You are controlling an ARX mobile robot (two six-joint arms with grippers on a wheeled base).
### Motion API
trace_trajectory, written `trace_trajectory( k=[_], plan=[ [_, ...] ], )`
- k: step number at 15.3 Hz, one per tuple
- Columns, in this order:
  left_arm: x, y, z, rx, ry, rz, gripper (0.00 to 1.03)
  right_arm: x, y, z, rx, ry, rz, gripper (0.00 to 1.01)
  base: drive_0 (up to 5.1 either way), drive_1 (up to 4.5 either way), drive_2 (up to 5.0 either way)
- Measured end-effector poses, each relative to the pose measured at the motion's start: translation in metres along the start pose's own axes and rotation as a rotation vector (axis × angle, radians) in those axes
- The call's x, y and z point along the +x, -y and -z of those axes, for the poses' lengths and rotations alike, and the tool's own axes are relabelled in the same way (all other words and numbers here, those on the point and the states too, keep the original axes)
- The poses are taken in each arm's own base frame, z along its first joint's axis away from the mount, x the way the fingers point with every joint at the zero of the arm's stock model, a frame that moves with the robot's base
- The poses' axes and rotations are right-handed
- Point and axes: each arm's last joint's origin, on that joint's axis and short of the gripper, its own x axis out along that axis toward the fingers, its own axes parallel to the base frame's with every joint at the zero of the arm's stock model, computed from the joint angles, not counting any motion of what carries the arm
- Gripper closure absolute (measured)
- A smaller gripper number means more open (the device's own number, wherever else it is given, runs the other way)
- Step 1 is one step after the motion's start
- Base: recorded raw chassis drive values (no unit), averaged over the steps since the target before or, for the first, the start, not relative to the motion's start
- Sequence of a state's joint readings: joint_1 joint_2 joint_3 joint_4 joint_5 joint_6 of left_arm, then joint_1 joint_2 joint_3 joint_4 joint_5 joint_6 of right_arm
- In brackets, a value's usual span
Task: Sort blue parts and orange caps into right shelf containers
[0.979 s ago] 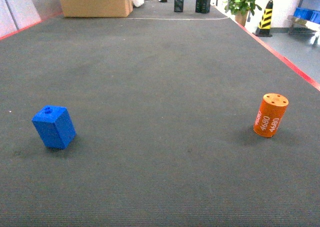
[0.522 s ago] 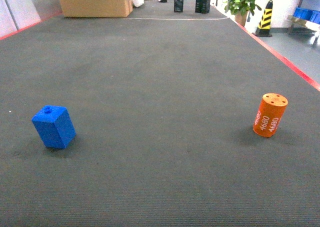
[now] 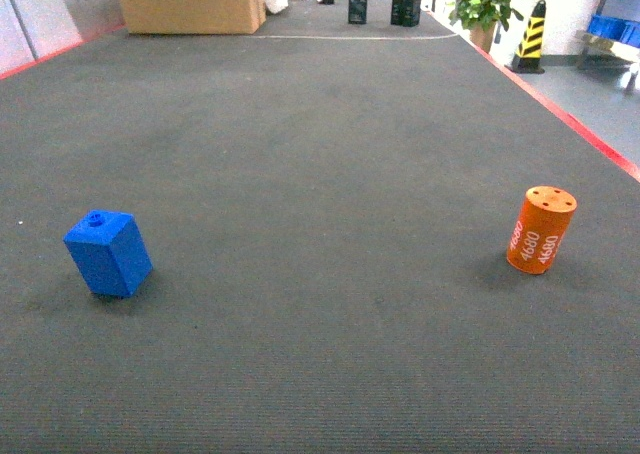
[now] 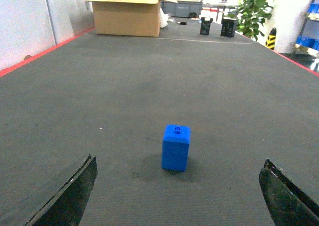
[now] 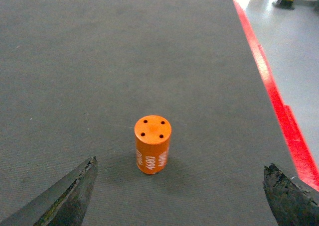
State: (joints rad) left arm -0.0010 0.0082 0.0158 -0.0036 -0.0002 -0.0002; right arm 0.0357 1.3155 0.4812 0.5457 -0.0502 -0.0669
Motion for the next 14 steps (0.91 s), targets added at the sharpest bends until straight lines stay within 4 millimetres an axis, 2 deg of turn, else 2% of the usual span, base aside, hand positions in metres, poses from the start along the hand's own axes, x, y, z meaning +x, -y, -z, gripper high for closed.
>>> trace_trajectory(
  k=[2,3,6,9,10,12,13,14],
  plan=[
    [0.0,0.0,0.0,0.0,0.0,0.0,0.05,0.044,-0.003,-0.002,0.044,-0.115,-0.03,0.03,0.0,0.0,0.0],
    [0.0,0.0,0.0,0.0,0.0,0.0,0.05,0.055,-0.004,-0.002,0.053,-0.132,-0.033,0.03,0.0,0.0,0.0],
    [0.0,0.0,0.0,0.0,0.0,0.0,0.05,0.115,-0.012,-0.007,0.093,-0.221,-0.022,0.03,0.0,0.0,0.0],
    [0.0,0.0,0.0,0.0,0.0,0.0,0.05,0.153,-0.023,0.003,0.09,-0.284,-0.002,0.03,0.0,0.0,0.0],
    [0.0,0.0,0.0,0.0,0.0,0.0,0.05,0.162,-0.023,0.009,0.087,-0.306,0.018,0.07,0.0,0.0,0.0],
    [0.0,0.0,0.0,0.0,0.0,0.0,0.05,0.169,-0.021,0.022,0.086,-0.349,0.036,0.31,0.0,0.0,0.0],
    [0.0,0.0,0.0,0.0,0.0,0.0,0.05,0.169,-0.019,0.024,0.092,-0.353,0.033,0.48,0.0,0.0,0.0],
    [0.0,0.0,0.0,0.0,0.0,0.0,0.05,0.169,-0.018,0.024,0.094,-0.328,0.03,0.55,0.0,0.0,0.0]
  ],
)
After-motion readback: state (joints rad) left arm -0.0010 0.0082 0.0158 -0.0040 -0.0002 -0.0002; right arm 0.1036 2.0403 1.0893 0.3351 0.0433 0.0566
